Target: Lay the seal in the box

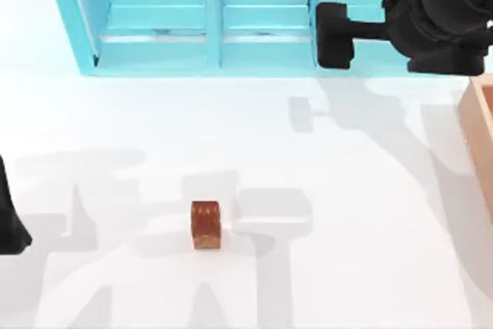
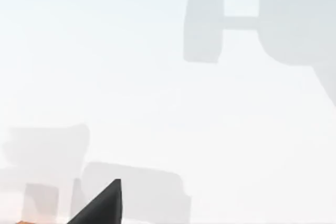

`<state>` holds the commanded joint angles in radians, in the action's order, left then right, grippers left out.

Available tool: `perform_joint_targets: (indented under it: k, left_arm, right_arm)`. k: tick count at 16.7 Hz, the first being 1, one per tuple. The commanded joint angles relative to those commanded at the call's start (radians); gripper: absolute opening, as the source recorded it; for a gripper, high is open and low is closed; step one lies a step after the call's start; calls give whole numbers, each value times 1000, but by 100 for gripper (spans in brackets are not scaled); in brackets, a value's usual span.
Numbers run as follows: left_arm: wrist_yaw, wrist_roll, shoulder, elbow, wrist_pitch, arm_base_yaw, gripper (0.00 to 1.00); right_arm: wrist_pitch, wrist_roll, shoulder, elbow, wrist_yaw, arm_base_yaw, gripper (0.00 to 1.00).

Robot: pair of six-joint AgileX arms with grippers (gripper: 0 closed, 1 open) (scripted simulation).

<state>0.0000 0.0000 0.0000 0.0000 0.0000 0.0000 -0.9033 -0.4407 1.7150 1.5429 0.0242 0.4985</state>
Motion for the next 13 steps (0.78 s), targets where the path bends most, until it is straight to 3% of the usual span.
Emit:
perform_joint_targets:
  k: [6,13]
  left_arm:
    - [0,0,0,0,0,0,100]
    - [0,0,0,0,0,0,100]
  right_arm:
    - [-340,-232,437,452,-8,205,100]
    - [-590,-454,704,811,-17,383,100]
